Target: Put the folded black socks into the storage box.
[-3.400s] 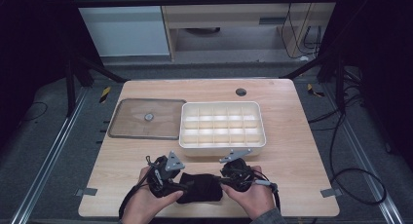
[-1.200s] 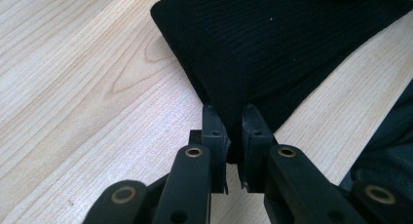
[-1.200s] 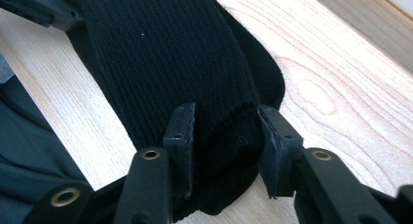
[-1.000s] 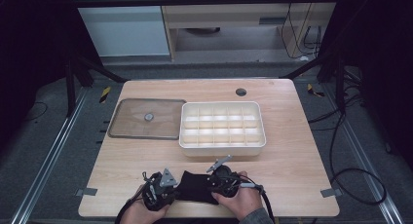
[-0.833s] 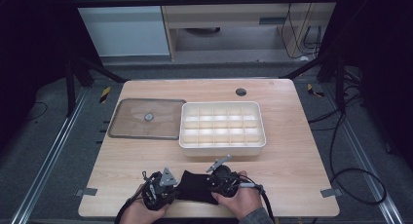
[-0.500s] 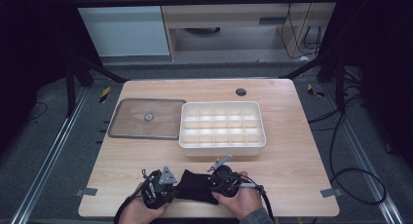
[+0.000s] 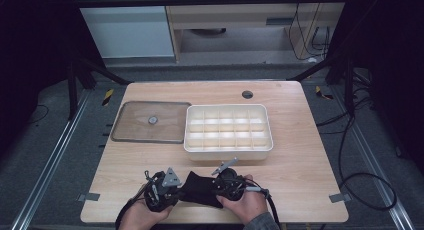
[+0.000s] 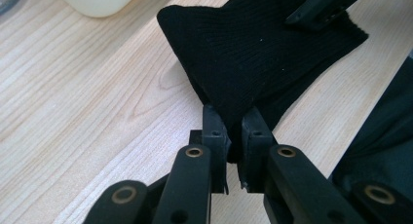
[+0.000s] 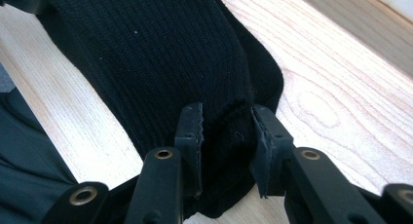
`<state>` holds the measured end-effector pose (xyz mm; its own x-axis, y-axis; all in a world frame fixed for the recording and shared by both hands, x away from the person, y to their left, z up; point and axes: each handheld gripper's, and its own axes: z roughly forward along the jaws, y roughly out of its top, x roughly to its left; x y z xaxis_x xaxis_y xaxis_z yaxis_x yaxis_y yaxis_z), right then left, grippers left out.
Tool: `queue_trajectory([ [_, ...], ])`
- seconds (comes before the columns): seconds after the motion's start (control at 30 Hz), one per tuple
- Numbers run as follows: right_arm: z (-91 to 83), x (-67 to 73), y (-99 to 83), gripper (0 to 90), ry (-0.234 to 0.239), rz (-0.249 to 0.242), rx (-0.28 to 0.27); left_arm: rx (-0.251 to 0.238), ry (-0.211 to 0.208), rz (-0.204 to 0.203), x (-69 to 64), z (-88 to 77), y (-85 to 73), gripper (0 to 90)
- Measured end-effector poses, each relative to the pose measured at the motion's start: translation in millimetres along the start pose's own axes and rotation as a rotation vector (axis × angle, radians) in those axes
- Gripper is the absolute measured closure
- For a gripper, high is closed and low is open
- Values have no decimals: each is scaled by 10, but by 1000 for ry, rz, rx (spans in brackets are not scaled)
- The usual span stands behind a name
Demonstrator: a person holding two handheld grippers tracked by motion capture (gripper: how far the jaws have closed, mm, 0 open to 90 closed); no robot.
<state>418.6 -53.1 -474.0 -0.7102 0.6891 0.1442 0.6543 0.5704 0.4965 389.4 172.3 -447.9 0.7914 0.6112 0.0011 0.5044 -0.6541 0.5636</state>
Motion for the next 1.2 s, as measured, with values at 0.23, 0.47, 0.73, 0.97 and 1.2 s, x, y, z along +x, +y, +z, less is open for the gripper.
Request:
queue_trajectory([
  [0.23, 18, -5, 24, 683, 4, 0, -6, -15, 8, 6, -10, -47, 32, 834],
  [0.47, 29, 4, 32, 682, 4, 7, -13, -19, 15, 20, -46, -89, 81, 834],
  [0.73, 38, -5, 36, 682, 11, 12, -21, -29, 20, 37, -90, -114, 143, 834],
  [0.97, 42, -26, 27, 682, 26, 28, -33, -33, 18, 53, -124, -133, 187, 834],
  [1.2, 43, -37, 25, 682, 33, 35, -33, -34, 18, 62, -139, -148, 202, 834],
])
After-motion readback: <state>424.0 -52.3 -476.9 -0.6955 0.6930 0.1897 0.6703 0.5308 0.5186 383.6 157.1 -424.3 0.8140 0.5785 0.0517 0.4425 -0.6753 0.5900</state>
